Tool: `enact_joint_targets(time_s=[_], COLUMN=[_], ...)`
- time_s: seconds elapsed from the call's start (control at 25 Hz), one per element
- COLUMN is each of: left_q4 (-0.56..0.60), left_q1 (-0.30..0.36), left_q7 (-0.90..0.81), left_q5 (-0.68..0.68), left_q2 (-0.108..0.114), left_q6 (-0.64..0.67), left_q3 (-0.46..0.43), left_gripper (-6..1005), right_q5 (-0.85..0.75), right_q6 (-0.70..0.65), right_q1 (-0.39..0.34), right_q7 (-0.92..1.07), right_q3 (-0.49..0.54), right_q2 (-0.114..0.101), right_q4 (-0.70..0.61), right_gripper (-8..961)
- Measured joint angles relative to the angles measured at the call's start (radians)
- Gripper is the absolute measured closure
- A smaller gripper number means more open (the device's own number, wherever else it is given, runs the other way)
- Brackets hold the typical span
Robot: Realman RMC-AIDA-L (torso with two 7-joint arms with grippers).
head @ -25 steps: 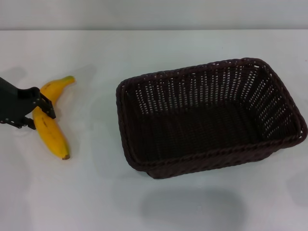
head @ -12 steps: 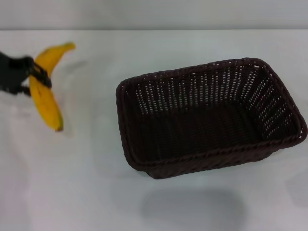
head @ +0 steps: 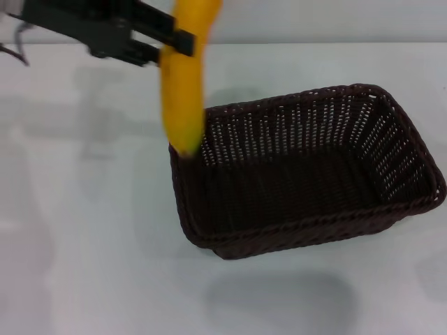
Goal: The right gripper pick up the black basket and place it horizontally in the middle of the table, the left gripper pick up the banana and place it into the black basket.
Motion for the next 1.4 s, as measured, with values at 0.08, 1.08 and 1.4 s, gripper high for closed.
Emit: enact_joint_targets(time_s=[0.08, 1.08, 1.4], left_q4=[0.002, 0.182, 0.283], left_q1=[-0.011, 0.12, 0.478], left_q7=[0.031, 0.447, 0.939], left_q5=[-0.012, -0.115, -0.456], left_q2=[-0.022, -0.11, -0.169], left_q6=[-0.001, 0.206, 0.434], left_q3=[0.043, 0.097, 0.093], left_gripper=[432, 216, 116], right_q5=[0.0, 0.002, 0.01], right_q6=[0.012, 0.087, 0.038], right_q1=[0.001, -0.04, -0.026], right_q7=[0.001, 0.032, 0.124], right_q3=[0.0, 0.001, 0.037], right_q2=[0.0, -0.003, -0.005], right_q4=[0.0, 0.006, 0.001], right_gripper=[254, 246, 243])
